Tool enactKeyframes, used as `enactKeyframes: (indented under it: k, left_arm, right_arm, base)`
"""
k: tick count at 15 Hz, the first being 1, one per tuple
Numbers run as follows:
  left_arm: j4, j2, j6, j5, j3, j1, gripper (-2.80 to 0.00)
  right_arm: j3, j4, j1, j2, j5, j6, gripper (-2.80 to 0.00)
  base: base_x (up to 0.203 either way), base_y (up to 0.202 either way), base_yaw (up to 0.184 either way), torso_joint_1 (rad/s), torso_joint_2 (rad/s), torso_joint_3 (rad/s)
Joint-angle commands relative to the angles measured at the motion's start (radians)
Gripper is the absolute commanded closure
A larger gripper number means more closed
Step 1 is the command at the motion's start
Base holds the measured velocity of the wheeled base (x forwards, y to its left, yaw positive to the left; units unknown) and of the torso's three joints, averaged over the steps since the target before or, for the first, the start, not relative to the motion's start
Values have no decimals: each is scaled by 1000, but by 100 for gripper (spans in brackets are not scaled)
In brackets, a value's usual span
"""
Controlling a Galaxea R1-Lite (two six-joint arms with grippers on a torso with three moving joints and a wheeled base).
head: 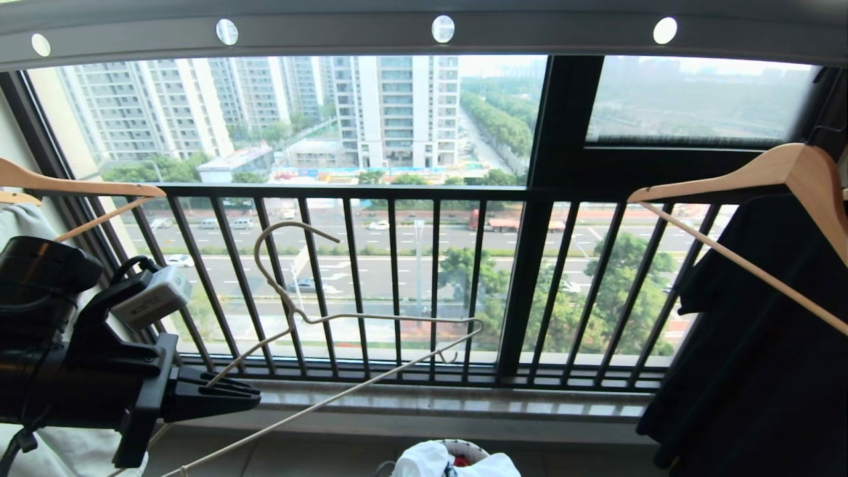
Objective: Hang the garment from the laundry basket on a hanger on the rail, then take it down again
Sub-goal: Pick up clothes from the basket
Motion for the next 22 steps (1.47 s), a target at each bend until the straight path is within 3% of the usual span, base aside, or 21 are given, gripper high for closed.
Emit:
enactKeyframes:
  k: [1, 22]
  left_arm:
    - [2, -1, 4, -5, 0, 0, 0]
    - [1, 38, 4, -25, 0, -1, 0]
  right_arm:
    - [0, 0, 0, 2, 0, 0, 0]
    - [-2, 0, 0, 2, 0, -2, 0]
  base:
    - [0, 0, 0, -108, 229, 129]
    - [0, 0, 0, -147, 322, 173]
